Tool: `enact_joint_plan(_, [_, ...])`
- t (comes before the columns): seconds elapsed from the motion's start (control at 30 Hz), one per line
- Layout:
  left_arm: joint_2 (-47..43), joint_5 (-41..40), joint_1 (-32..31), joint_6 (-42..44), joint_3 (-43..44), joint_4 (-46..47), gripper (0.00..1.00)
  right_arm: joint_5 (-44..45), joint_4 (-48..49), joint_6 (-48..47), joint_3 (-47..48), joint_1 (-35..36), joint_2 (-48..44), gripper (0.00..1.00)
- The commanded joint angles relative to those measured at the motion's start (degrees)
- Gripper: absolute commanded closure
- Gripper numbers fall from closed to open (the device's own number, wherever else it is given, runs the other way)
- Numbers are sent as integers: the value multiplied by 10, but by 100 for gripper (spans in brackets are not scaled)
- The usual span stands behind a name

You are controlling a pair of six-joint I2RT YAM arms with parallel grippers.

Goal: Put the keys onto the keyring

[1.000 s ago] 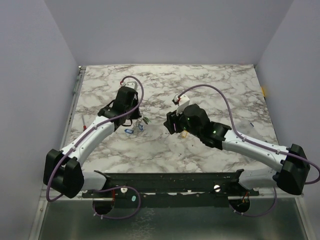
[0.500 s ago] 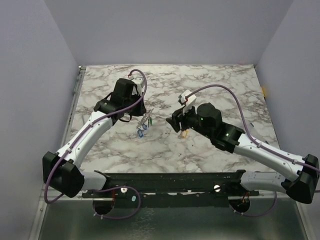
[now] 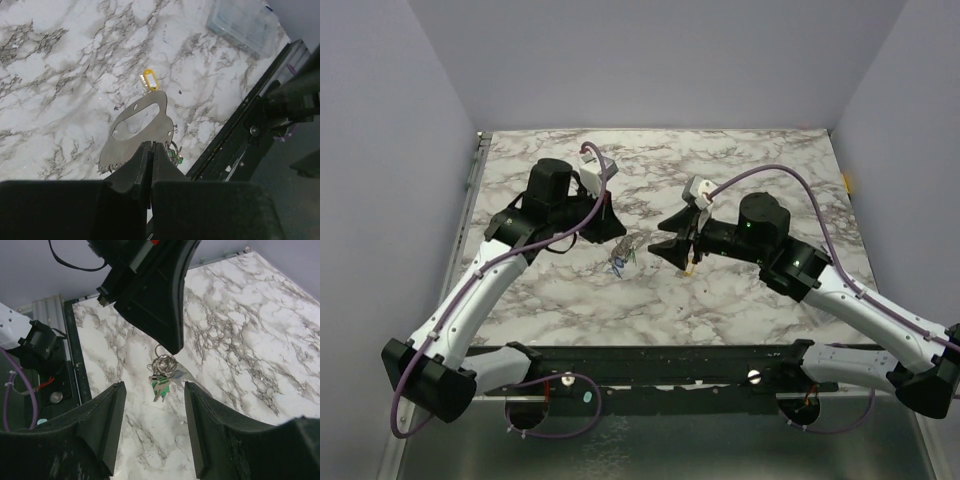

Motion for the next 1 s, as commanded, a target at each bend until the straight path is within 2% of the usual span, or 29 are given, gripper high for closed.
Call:
enact_joint_plan(0.0, [-39,75,-4,21,3,12,100,-39,-25,-8,32,-22,-12,42])
enact_joint_plan(0.13, [-56,91,-5,25,-4,14,100,38,12,5,27,-24,-11,43])
enact_joint_plan(0.23, [-66,107,-5,26,-8,17,100,43,29,16,35,-24,0,45])
enact_joint_plan(0.33, [-76,116,-5,29,-12,21,100,-20,33,24,49,-43,23,45])
enact_joint_plan(0.5, [-92,112,-5,33,-15,24,100,-235,41,87,80,-139,73,45])
enact_joint_plan(0.6, [-107,65,-6,28,-29,23,100,-260,12,77,102,-144,95,45])
enact_joint_plan(0.67, [-121,-13,-5,7,-51,25,100,-256,-2,74,101,-144,100,45])
enact_joint_plan(0.7, [-125,-48,-5,-4,-66,25,94,-248,-6,74,94,-144,101,45])
enact_joint_plan(0.73, [-126,-88,-5,-21,-80,23,84,-238,-11,74,85,-144,101,45])
enact_joint_plan(0.77, [-126,-121,-5,-37,-93,19,80,-226,-17,75,73,-143,103,45])
enact_joint_plan(0.9, [-122,-164,-5,-103,-142,20,67,-203,-32,106,15,-141,119,45])
enact_joint_plan(0.97, [-122,-184,-5,-128,-171,19,66,-177,-38,134,-9,-134,122,45])
